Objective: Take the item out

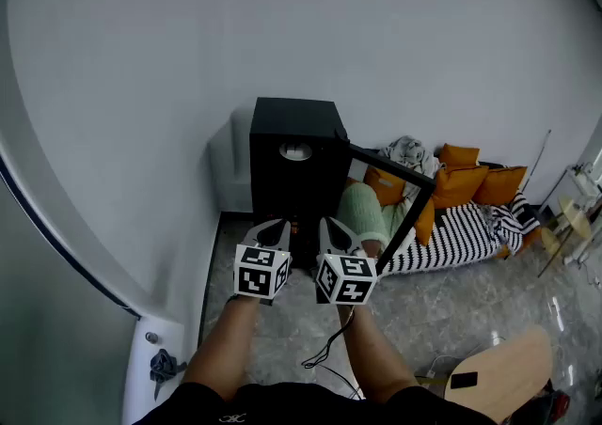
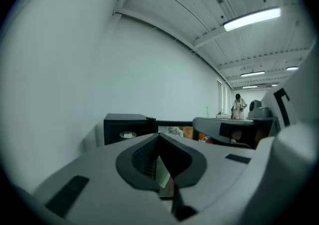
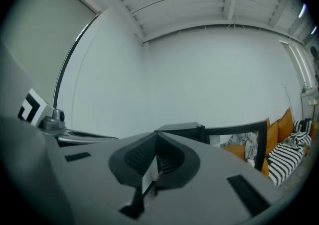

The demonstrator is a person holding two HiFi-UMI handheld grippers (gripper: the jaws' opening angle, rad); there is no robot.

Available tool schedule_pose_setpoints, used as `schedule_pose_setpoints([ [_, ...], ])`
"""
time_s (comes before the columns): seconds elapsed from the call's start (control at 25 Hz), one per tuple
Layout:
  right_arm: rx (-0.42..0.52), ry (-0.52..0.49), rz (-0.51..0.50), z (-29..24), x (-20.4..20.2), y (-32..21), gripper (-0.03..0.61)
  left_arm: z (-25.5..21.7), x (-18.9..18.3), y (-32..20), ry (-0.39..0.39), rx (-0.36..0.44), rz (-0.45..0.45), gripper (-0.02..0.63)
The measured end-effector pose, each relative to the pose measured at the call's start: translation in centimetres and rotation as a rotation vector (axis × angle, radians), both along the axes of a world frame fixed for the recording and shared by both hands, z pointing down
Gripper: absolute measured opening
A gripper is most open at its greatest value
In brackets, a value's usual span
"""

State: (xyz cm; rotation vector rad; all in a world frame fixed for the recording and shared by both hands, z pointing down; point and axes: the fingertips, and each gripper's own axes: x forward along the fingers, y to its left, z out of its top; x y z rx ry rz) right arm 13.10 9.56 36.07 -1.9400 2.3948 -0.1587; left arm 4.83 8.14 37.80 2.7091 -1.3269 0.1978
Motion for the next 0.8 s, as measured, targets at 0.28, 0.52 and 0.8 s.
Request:
schedule_pose_setpoints([
  [0.28, -0.013, -0.030, 0.009, 0.6, -0.8, -1.4, 0.004, -0.1, -0.7, -1.3, 0.014, -0.002, -0.003, 0.000],
  [0.52, -0.025, -0.056, -0.027, 1.0, -2.7, -1.9, 0.003, 0.2, -2.2, -1.7, -0.004, 0.000, -0.008, 0.000],
  [0.8, -0.012, -0.013, -0.026, 1.4, -4.7, -2.7, 0.003, 0.7, -3.8, -2.9, -0.009, 0.000, -0.008, 0.000],
])
